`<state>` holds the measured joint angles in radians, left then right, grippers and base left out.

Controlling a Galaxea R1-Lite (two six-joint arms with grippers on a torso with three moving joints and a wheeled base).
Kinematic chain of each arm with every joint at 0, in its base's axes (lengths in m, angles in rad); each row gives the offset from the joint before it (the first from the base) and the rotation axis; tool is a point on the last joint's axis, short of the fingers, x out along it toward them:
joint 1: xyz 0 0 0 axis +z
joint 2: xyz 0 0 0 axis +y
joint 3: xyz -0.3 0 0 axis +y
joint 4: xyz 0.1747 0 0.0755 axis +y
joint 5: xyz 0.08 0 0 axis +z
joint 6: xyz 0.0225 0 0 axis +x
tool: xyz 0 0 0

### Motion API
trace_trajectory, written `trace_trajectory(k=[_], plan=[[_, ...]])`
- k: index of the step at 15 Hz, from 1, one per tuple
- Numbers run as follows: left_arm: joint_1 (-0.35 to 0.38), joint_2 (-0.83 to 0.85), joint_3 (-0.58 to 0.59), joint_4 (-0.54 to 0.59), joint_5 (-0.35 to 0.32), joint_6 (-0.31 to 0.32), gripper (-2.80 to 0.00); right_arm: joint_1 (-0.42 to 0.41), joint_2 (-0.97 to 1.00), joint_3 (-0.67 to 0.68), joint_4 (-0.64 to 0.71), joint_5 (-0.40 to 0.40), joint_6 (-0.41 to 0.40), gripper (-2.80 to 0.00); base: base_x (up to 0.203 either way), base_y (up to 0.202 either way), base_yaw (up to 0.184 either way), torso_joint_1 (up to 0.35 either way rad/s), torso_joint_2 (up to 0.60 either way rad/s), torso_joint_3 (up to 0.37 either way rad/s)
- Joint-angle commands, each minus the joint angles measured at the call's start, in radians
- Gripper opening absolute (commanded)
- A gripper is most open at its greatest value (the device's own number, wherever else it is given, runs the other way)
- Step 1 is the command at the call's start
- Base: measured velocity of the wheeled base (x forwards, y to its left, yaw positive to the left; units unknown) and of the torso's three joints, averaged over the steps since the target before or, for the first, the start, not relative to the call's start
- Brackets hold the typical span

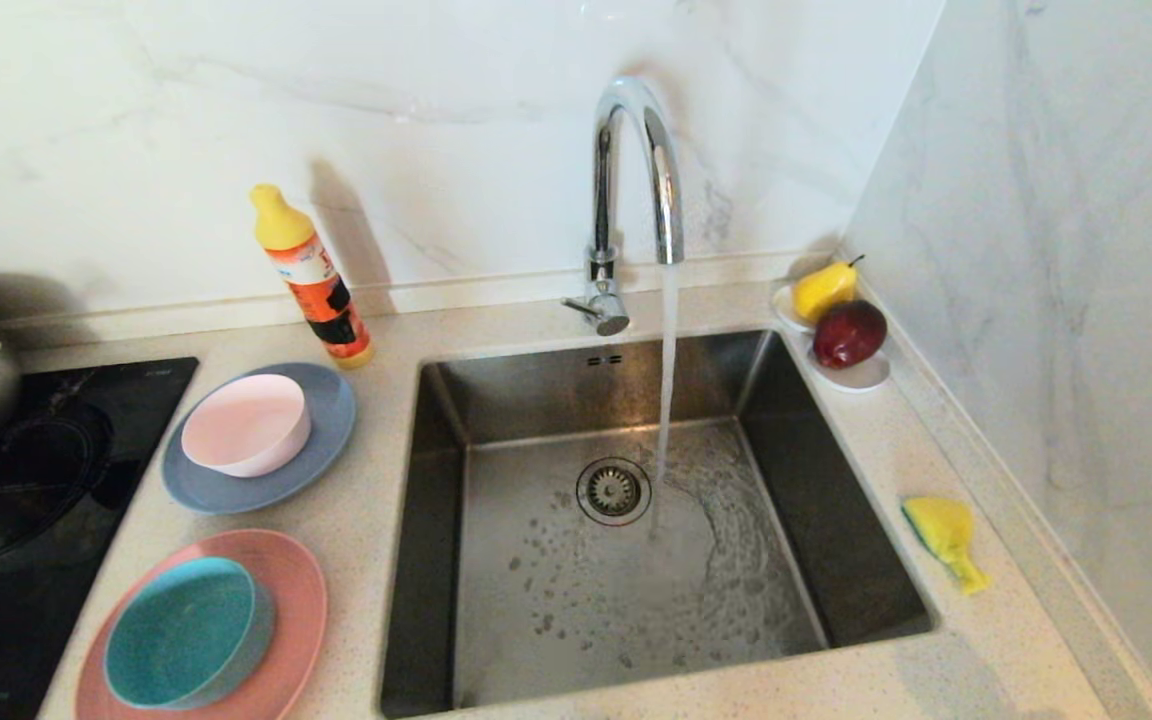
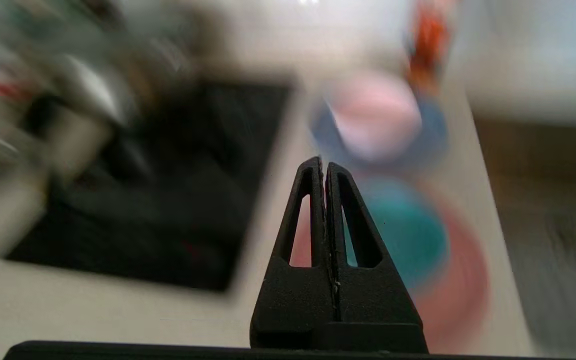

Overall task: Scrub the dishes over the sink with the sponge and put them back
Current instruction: Turn on the faucet, then pick up a bowl and the sponge

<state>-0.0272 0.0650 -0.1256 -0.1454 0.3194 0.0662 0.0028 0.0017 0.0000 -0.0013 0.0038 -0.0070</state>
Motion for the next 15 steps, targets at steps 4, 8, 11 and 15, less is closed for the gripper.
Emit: trace_trajectory(k=[4,8,11,15], plan=[[0.018,-0.067,0.108,0.144,-0.352,-0.032,-2.80,0.000,0.000,0.000,0.000,0.001,-0.001,-2.80,0.000,0.000,0.000,0.000,0.00,0.000],[0.018,-0.067,0.126,0.144,-0.322,-0.060,-2.80,0.000,0.000,0.000,0.000,0.001,-0.001,-2.80,0.000,0.000,0.000,0.000,0.00,0.000],[0.018,-0.067,0.126,0.144,-0.322,-0.062,-2.80,0.000,-0.002,0.000,0.000,0.001,-0.002,-2.80,0.000,0.000,0.000,0.000,0.00,0.000],[0.018,-0.066,0.126,0.144,-0.322,-0.062,-2.80,0.000,0.000,0.000,0.000,0.001,-0.002,-2.80,0.000,0.000,0.000,0.000,0.00,0.000]])
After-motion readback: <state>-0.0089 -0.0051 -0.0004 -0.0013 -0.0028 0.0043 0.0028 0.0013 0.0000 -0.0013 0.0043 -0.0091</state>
